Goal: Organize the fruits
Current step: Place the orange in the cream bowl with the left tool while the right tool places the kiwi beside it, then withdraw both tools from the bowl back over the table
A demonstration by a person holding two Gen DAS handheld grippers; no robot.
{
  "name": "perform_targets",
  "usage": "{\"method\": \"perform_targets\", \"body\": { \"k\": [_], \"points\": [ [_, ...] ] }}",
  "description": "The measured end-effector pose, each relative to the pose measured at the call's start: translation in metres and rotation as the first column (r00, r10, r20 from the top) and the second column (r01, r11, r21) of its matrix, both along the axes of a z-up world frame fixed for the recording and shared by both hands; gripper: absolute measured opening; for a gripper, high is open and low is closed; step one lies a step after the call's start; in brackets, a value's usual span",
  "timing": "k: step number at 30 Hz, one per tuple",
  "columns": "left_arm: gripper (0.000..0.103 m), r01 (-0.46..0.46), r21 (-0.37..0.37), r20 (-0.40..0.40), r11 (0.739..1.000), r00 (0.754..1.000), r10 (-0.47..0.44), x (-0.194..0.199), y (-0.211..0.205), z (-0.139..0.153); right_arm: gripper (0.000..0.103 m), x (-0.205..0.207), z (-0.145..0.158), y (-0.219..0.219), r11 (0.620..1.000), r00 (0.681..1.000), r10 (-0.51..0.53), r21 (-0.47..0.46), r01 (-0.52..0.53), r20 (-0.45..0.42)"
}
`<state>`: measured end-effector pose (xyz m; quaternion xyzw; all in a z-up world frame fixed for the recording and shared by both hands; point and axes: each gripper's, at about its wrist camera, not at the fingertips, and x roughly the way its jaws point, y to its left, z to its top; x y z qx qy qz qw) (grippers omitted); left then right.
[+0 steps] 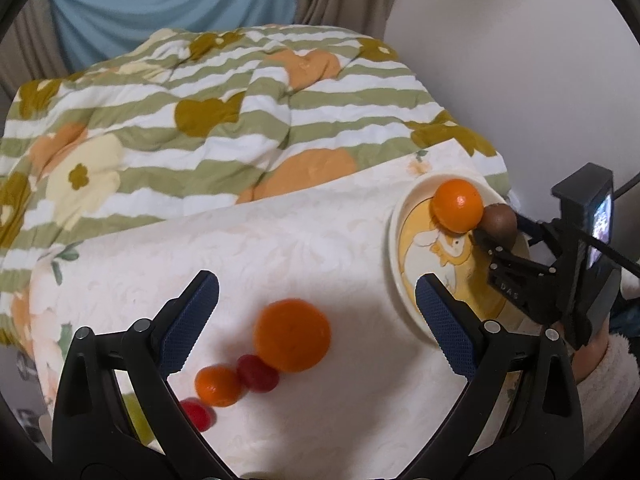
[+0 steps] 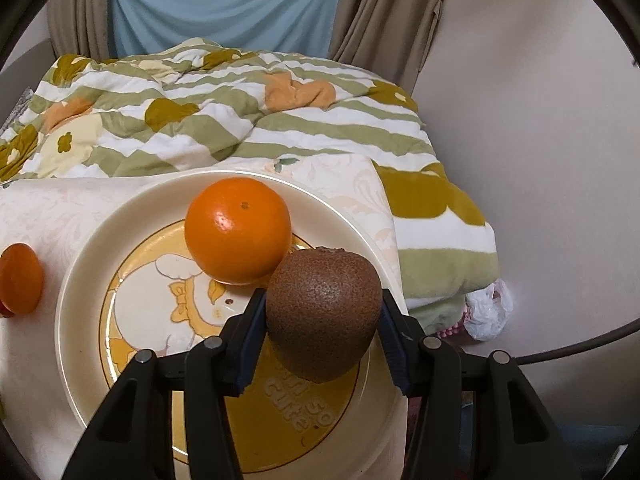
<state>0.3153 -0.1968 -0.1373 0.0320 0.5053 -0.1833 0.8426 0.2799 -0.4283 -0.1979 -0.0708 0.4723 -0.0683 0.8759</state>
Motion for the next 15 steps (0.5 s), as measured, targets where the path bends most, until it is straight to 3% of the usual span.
{"method": "perform_targets", "body": {
  "k": [4, 8, 15],
  "points": [
    [0.103, -0.036, -0.011, -0.011, 0.999, 0.999, 0.036, -0.007, 0.008, -0.002, 0.101, -0.006, 0.014, 0.005, 0.999, 0.998, 0.026, -0.041, -0.024, 0.057],
    [0.103, -0.061, -0.019, -0.018, 0.998, 0.998, 0.061, -0.016, 0.013, 0.0, 0.102, -0.016, 0.025, 0.003, 0.999, 0.995, 0.036, -0.027, -0.034, 0.097],
    [0.103, -0.112, 0.012, 0.01, 0.994, 0.994, 0.112, -0.038, 0.017, 0.017, 0.102, -0.038, 0.051, 0.002, 0.998, 0.994, 0.065, 0.001, -0.065, 0.088]
  ]
}}
